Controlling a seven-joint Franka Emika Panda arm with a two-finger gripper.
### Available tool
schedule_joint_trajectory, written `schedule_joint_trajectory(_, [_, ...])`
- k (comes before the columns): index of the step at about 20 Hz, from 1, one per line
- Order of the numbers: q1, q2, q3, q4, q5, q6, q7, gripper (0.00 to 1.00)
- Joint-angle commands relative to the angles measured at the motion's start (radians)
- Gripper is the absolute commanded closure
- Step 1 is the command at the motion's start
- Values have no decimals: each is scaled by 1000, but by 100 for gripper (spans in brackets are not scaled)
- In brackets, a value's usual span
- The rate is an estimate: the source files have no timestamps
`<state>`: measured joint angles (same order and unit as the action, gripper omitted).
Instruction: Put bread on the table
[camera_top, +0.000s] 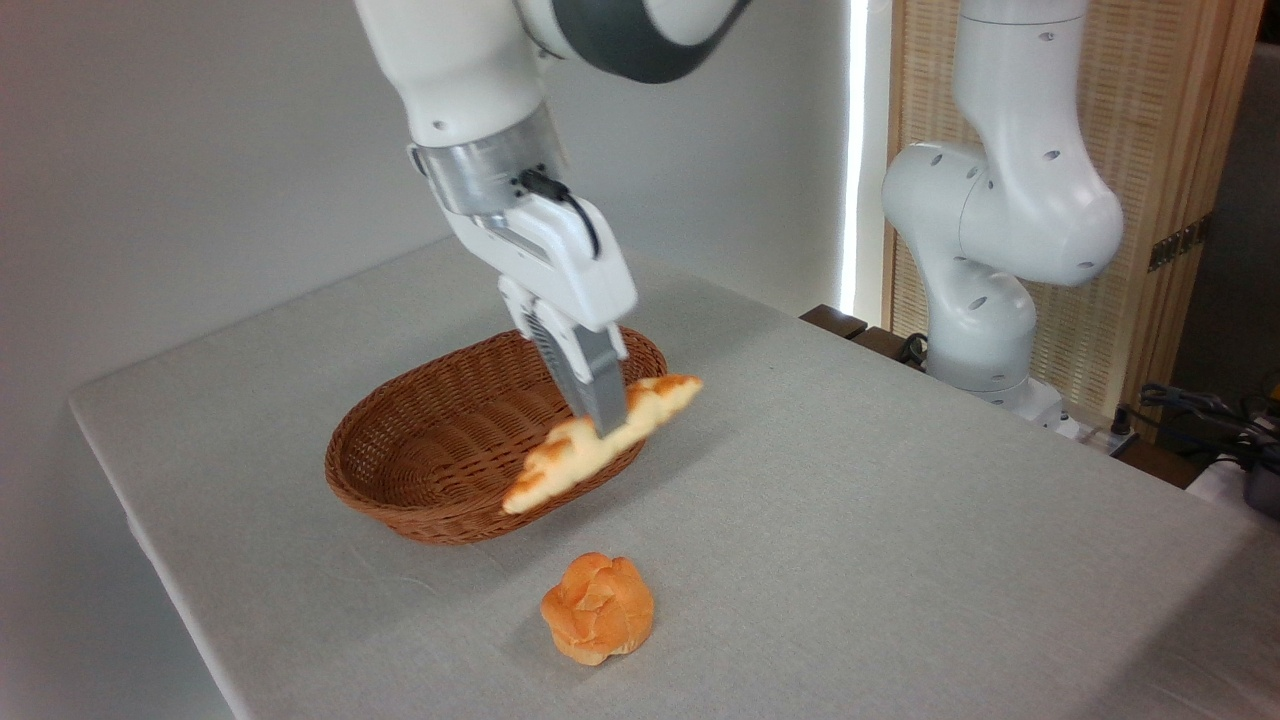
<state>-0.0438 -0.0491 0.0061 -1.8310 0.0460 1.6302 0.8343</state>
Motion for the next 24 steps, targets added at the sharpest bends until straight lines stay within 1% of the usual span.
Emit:
schedule_joint_trajectory(1, [-10, -20, 43, -79, 63, -41, 69, 77])
schedule_joint_trajectory(3, [-8, -18, 52, -121, 78, -35, 57, 77])
schedule_joint_trajectory(6, [-8, -14, 58, -188, 78, -29, 57, 77])
schedule_joint_trajectory(7, [-8, -12, 58, -198, 78, -24, 57, 76])
schedule_joint_trajectory(8, [-8, -9, 57, -203, 78, -20, 55, 72])
schedule_joint_trajectory(9, [-8, -9, 58, -209, 78, -16, 55, 62])
schedule_joint_trajectory(10, [-8, -8, 58, -212, 78, -16, 55, 37])
schedule_joint_trajectory(11, [-8, -8, 58, -214, 78, -7, 46, 17])
schedule_joint_trajectory(13, [-8, -11, 72, -208, 77, 16, 13, 0])
schedule_joint_trajectory(15, [-8, -17, 74, -176, 65, 25, 2, 0])
schedule_joint_trajectory(17, [-8, -17, 74, -139, 63, 25, -3, 0])
schedule_joint_trajectory(21, [-8, -21, 78, -123, 63, 23, -1, 0])
schedule_joint_trajectory(24, [-8, -37, 78, -41, 58, 10, 12, 0])
